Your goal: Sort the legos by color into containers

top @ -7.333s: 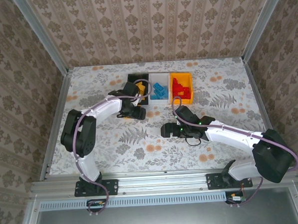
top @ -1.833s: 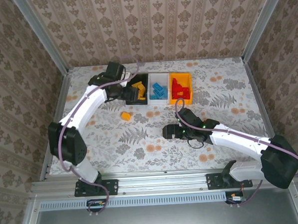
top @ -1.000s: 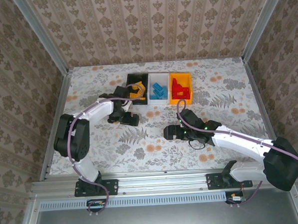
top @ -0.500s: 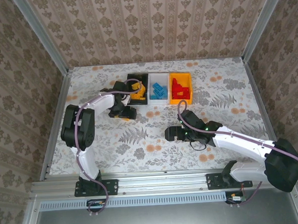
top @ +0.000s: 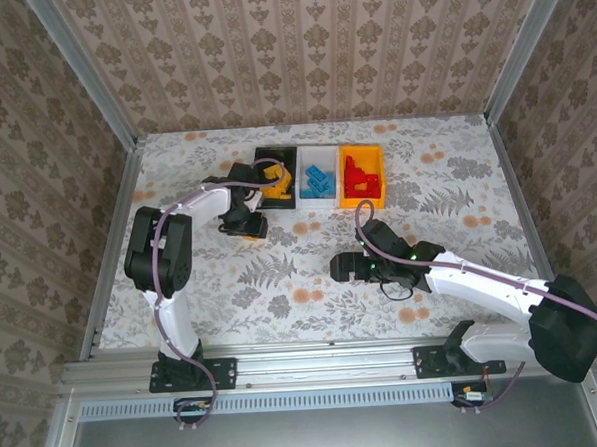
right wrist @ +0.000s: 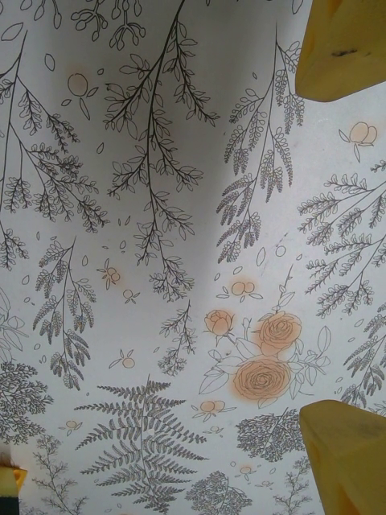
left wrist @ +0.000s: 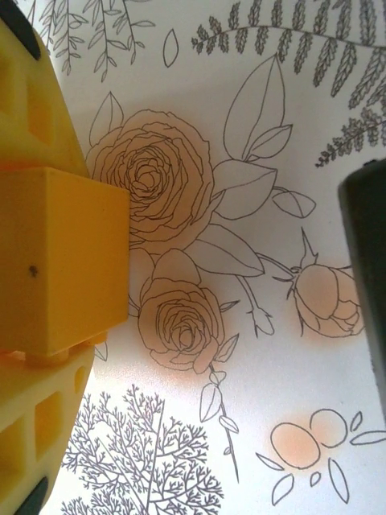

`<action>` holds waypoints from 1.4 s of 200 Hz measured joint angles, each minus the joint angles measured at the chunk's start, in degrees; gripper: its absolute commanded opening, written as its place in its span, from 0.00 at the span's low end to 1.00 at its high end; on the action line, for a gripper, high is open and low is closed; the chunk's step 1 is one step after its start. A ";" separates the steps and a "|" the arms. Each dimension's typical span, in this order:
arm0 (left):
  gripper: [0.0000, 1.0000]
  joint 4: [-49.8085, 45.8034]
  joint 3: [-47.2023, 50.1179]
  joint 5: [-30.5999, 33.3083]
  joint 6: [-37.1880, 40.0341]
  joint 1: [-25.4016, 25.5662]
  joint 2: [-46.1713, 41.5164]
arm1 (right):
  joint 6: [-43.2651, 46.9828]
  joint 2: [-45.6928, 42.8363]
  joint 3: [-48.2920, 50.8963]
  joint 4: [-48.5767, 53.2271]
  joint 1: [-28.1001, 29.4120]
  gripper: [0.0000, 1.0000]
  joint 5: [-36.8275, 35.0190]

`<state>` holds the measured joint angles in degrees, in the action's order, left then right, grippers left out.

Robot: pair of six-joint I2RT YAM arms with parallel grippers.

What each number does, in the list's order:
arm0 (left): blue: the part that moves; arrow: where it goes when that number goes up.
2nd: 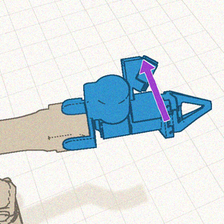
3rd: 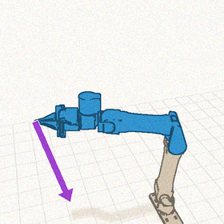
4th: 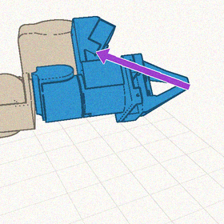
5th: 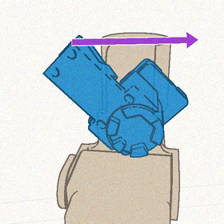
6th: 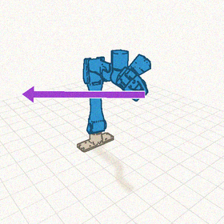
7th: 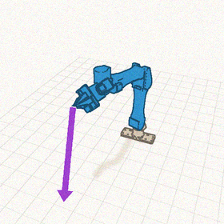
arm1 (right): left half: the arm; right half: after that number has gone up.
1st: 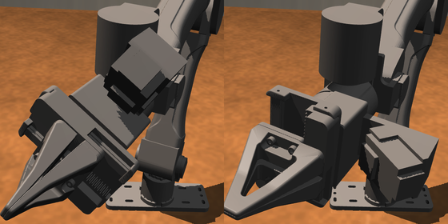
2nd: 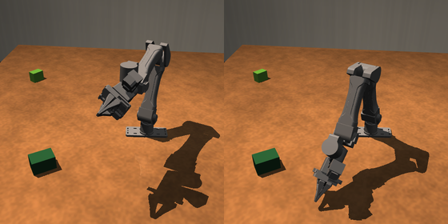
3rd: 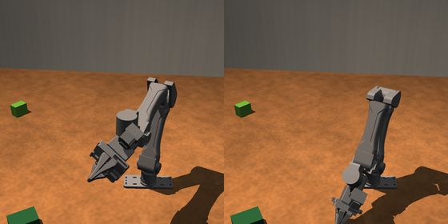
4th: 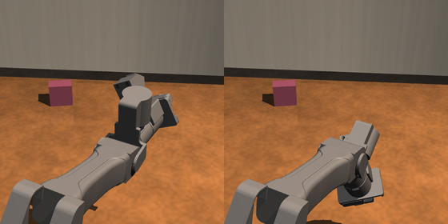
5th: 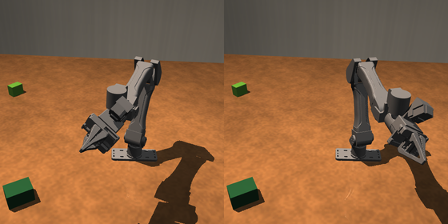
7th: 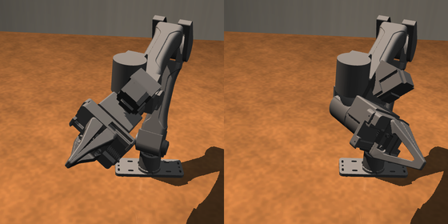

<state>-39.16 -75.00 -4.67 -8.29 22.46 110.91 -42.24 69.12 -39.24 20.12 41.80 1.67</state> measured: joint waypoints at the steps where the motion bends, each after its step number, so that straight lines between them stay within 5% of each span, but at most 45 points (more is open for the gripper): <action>1: 0.48 0.00 0.00 0.00 0.00 0.00 0.00 | 0.00 0.00 0.00 0.00 0.00 0.97 -0.02; 149: 0.46 0.22 6.05 -2.29 -1.27 1.92 -6.43 | -0.04 1.14 1.14 -0.87 0.00 0.97 0.00; 280: 0.46 6.95 19.17 -14.60 -11.56 2.27 -20.15 | -0.02 2.91 2.36 -3.54 0.00 0.97 0.02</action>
<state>-32.21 -55.83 -19.27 -19.86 24.73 90.76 -42.26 72.03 -36.88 16.58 41.80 1.69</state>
